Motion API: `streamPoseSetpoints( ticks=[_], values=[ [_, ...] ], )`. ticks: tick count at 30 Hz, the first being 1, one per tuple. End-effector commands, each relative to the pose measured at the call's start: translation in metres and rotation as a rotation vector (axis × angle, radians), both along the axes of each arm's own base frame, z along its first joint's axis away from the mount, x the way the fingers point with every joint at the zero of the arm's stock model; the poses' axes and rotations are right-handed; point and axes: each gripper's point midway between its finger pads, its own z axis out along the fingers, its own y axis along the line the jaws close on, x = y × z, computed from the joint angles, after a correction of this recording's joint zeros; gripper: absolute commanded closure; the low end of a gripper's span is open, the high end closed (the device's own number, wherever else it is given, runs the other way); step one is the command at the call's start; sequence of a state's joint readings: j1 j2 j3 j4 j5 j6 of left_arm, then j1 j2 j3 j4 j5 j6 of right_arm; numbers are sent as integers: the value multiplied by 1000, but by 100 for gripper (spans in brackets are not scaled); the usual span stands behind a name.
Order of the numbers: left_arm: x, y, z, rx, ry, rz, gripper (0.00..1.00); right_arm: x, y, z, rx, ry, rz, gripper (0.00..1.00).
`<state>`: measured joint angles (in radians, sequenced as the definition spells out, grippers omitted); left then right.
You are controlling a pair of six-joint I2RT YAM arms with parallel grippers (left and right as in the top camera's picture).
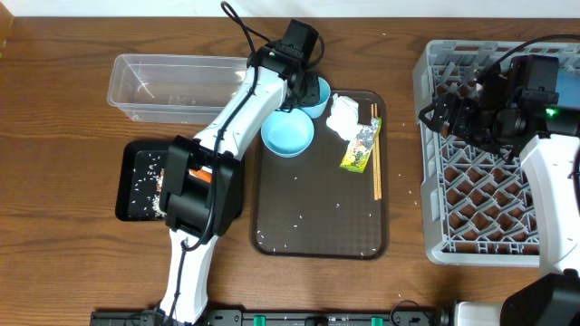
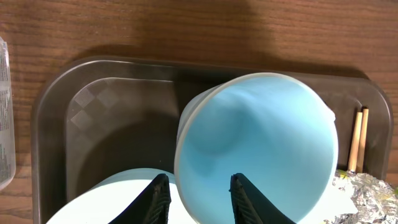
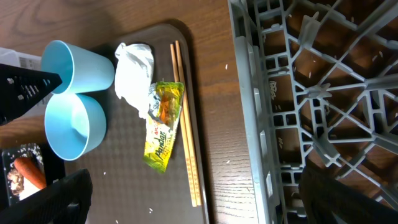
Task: Sort waste into correct bins and load items into the dishwasher rack
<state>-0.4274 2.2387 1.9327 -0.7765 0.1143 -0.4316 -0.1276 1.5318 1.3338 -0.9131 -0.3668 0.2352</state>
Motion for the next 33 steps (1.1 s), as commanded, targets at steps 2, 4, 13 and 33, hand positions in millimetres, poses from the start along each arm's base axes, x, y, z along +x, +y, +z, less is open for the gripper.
streamPoseSetpoints(
  ticks=[2,4,13,33],
  values=[
    [8,3,0,9,-14,26,68,-2,3,-5,-6,12,21,1],
    [8,3,0,9,-14,26,72,-2,3,-5,-6,14,21,1],
    [9,2,-1,7,-20,26,90,-2,3,-5,-6,14,21,1],
    [-9,-33,96,-282,-79,-23,94,-13,38,9,210,22,112,1]
  ],
)
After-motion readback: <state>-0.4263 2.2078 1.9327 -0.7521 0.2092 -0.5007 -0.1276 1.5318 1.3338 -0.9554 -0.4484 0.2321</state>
